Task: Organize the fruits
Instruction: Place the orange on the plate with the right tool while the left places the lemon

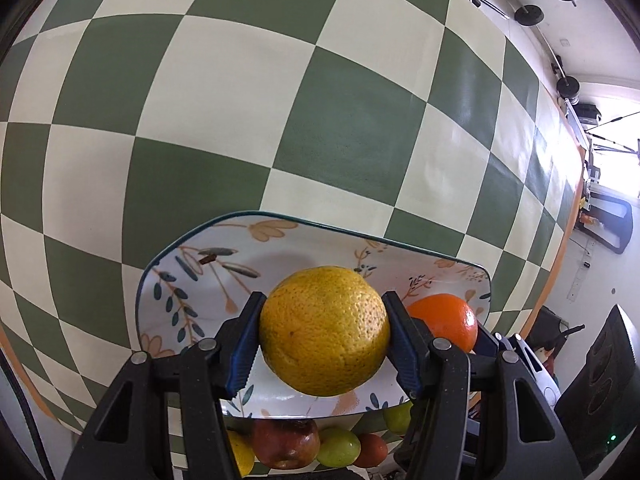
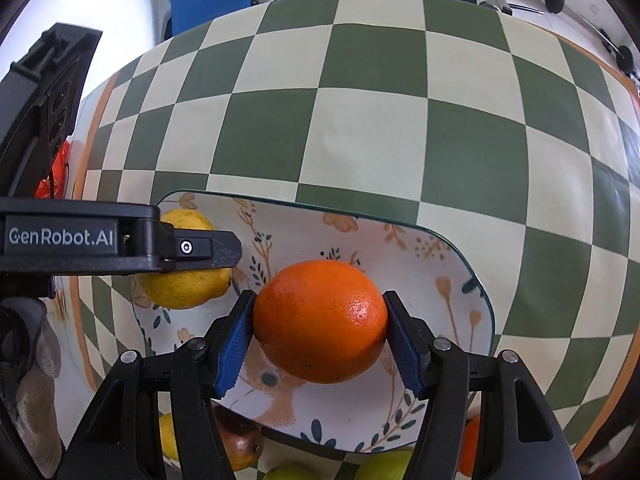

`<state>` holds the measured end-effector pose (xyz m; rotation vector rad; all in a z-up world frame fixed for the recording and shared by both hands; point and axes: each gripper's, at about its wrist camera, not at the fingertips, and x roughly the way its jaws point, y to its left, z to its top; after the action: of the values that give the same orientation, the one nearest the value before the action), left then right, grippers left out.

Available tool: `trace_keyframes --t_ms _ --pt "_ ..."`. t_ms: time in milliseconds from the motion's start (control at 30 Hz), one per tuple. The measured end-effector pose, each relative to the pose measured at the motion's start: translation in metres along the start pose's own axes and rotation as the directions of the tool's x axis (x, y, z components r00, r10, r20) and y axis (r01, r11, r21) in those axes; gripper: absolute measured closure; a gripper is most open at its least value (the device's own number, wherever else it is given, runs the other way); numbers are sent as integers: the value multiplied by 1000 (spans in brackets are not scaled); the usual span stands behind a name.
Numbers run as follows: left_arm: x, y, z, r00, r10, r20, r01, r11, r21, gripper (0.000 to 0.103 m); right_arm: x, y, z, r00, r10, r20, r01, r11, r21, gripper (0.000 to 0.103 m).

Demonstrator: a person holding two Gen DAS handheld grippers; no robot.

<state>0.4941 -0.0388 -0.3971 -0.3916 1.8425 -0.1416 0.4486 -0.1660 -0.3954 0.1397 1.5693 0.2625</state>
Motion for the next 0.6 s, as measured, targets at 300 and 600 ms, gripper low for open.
trace_keyframes --t_ms 300,600 --pt "12 -2 1 999 28 -15 -28 999 -19 42 5 -10 3 1000 2 -28 -1 1000 14 32" --pt "-18 -15 -17 985 131 114 -137 989 51 12 -19 -31 -14 999 -37 6 36 994 98 9"
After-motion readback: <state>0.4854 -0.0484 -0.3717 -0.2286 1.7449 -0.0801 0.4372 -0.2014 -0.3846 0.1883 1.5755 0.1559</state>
